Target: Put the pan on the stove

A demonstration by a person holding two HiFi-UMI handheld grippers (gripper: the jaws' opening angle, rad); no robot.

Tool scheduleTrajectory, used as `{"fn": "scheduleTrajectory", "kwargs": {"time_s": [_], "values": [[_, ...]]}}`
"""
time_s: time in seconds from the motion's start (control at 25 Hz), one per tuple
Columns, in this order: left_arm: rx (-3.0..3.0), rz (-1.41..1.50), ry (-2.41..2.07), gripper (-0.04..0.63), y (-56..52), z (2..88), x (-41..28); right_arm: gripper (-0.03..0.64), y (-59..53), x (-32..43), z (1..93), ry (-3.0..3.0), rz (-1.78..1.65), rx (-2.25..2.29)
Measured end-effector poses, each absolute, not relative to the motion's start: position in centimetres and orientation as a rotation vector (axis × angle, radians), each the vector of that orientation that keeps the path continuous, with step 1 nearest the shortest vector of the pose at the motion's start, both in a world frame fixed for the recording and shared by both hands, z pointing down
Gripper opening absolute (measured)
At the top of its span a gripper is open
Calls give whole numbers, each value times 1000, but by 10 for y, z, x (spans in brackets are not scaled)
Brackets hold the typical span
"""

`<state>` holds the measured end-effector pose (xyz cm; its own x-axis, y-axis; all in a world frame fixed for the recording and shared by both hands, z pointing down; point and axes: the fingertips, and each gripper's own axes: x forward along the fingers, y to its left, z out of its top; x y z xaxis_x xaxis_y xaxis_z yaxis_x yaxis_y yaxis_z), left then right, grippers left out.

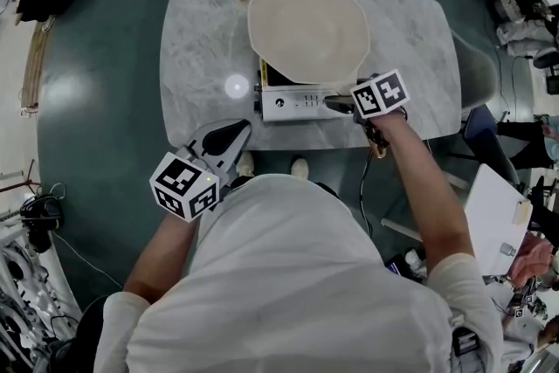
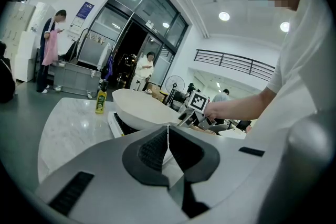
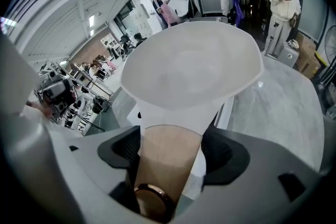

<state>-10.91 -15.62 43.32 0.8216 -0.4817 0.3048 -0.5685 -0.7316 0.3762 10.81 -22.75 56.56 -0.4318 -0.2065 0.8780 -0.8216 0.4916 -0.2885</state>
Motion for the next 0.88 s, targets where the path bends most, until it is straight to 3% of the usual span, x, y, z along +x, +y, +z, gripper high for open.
{"fn": "scheduleTrajectory", "kwargs": {"time_s": [0.88], "values": [[2577,296,-720,20,-146,430,-75,416,-200,132,528,-2024,935,892]]}}
